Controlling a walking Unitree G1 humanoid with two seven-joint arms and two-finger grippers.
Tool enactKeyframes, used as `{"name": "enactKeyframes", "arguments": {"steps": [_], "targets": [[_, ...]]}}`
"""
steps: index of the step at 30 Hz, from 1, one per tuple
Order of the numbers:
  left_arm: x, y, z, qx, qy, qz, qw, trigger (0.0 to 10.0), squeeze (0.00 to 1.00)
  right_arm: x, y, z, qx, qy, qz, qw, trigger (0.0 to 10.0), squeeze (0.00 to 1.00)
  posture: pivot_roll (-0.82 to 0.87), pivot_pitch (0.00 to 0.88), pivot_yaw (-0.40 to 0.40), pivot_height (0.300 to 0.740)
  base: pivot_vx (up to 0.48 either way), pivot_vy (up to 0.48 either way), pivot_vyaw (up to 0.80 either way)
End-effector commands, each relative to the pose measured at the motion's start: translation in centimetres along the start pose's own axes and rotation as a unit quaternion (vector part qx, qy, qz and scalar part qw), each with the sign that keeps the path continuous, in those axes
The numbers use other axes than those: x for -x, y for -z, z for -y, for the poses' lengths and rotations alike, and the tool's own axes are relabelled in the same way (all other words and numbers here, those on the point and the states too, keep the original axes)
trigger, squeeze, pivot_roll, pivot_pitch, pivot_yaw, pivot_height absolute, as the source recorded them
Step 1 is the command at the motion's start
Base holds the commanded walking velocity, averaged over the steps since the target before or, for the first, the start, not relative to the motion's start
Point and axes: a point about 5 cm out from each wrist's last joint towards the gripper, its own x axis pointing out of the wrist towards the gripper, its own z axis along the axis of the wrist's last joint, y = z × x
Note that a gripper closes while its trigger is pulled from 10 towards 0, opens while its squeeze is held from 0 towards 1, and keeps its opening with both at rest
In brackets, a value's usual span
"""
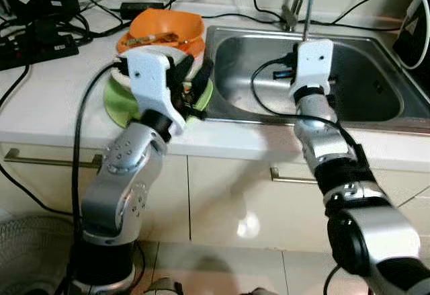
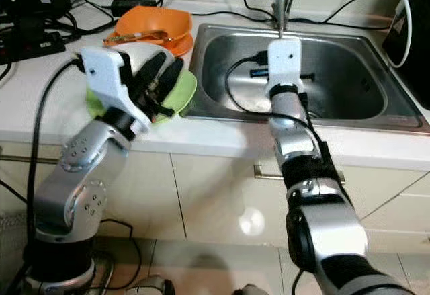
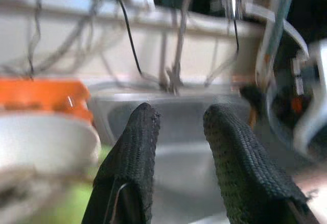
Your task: Kitchen organization
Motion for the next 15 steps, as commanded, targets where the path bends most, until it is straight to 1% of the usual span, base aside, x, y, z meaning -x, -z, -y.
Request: {"name": "enactKeyframes", "arguments": {"steps": [1, 4, 5, 6, 10, 13, 15], "targets": [[0.0, 0.7, 0.4, 0.002, 0.019, -0.023, 1.000, 10.0, 0.00, -0.5, -0.3, 0.6, -0.023, 0.001, -0.022, 1.000, 10.0, 0.00, 0.09, 0.063, -0.037, 0.718, 0.000, 0.000, 0.00], [0.3, 1.7, 0.8, 0.005, 0.038, -0.050, 0.998, 10.0, 0.00, -0.9, -0.4, 0.5, -0.028, -0.011, -0.043, 0.999, 10.0, 0.00, 0.09, 0.063, -0.038, 0.718, 0.000, 0.000, 0.00], [0.5, 2.2, 1.1, 0.012, 0.050, -0.062, 0.997, 10.0, 0.00, -1.1, -0.3, 0.5, -0.046, -0.017, -0.065, 0.997, 10.0, 0.00, 0.09, 0.062, -0.039, 0.718, 0.000, 0.000, 0.00], [0.5, 2.2, 1.1, 0.012, 0.050, -0.062, 0.997, 10.0, 0.00, -1.1, -0.3, 0.5, -0.046, -0.017, -0.065, 0.997, 10.0, 0.00, 0.09, 0.062, -0.039, 0.718, 0.000, 0.000, 0.00], [0.5, 2.5, 1.3, 0.020, 0.060, -0.073, 0.995, 10.0, 0.00, -1.4, 0.0, 0.3, -0.070, -0.031, -0.105, 0.992, 10.0, 0.00, 0.10, 0.063, -0.042, 0.718, 0.000, 0.000, 0.00], [0.5, 2.6, 1.4, 0.021, 0.065, -0.079, 0.995, 10.0, 0.00, -1.4, 0.1, 0.2, -0.073, -0.037, -0.115, 0.990, 10.0, 0.00, 0.10, 0.063, -0.042, 0.718, 0.000, 0.000, 0.00], [0.6, 2.9, 1.8, 0.022, 0.081, -0.091, 0.992, 10.0, 0.00, -1.3, 0.5, -0.2, -0.072, -0.055, -0.135, 0.987, 10.0, 0.00, 0.10, 0.064, -0.043, 0.718, 0.000, 0.000, 0.00]]}}
